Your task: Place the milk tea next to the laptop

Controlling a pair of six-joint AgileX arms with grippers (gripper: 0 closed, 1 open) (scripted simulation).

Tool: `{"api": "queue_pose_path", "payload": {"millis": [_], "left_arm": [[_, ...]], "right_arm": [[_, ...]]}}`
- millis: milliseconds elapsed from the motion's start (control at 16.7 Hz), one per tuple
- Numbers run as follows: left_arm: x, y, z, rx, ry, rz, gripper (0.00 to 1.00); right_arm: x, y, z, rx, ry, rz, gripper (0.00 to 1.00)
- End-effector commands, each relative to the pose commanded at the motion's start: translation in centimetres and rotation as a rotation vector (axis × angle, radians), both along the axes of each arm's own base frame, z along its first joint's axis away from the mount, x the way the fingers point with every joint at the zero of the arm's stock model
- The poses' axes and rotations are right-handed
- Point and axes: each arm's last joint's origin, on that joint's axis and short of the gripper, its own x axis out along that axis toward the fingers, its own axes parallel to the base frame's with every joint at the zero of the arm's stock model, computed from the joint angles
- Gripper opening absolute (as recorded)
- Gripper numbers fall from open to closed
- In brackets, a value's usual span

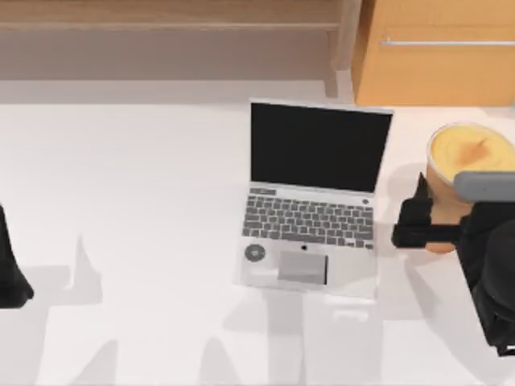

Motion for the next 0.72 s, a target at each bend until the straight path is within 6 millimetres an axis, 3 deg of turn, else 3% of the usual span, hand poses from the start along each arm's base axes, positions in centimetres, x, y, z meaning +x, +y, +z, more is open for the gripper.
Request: {"api": "queue_pose_path", "payload": {"millis": [600, 720], "left_arm": [[0.0, 0.0, 0.0, 0.0, 0.0, 0.0, 1.0], [0.0, 0.0, 0.0, 0.0, 0.0, 0.0, 1.0]], "right_arm": [[0.0, 0.0, 0.0, 0.0, 0.0, 0.0, 0.98], [0.0, 0.0, 0.0, 0.0, 0.0, 0.0, 1.0]]}}
